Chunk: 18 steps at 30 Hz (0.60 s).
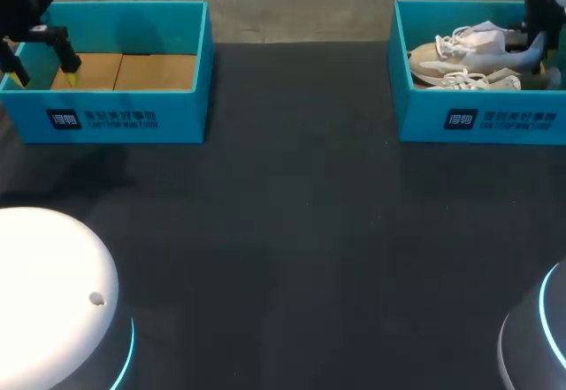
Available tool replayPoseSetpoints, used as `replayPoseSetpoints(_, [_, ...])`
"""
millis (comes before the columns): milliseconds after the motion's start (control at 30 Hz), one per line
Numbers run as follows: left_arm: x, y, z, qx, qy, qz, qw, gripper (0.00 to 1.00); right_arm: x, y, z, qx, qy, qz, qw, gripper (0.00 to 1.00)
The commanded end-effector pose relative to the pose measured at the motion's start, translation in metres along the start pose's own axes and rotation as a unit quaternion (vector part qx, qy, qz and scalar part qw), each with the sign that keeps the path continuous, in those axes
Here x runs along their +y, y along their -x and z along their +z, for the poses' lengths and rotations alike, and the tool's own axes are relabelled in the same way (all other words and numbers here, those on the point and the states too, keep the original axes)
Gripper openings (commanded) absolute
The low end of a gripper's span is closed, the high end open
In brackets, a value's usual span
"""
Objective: Take the shoe out of the shoebox, open the shoe tongue, remove and reinsert the insole, then place the shoe into the shoebox
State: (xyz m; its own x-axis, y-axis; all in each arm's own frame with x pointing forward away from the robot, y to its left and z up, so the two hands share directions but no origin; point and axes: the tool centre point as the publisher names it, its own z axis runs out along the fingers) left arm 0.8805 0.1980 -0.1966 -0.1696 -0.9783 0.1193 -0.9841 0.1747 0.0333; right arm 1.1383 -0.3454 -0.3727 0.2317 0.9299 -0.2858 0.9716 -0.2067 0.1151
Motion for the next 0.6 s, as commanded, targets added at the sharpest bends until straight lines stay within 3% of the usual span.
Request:
replayPoseSetpoints(33, [0.0012,-0.0004,-0.0006,-0.001,0.000,0.000,1.000,1.00,0.0069,-0.0033,0.0080,0.004,-0.007,-0.002,1.000,0.00])
replayPoseSetpoints(600, [0.0012,-0.0004,-0.0006,-0.001,0.000,0.000,1.000,1.00,0.0031,-0.0100,0.0176,0.045,-0.025,-0.020,0.998,0.00])
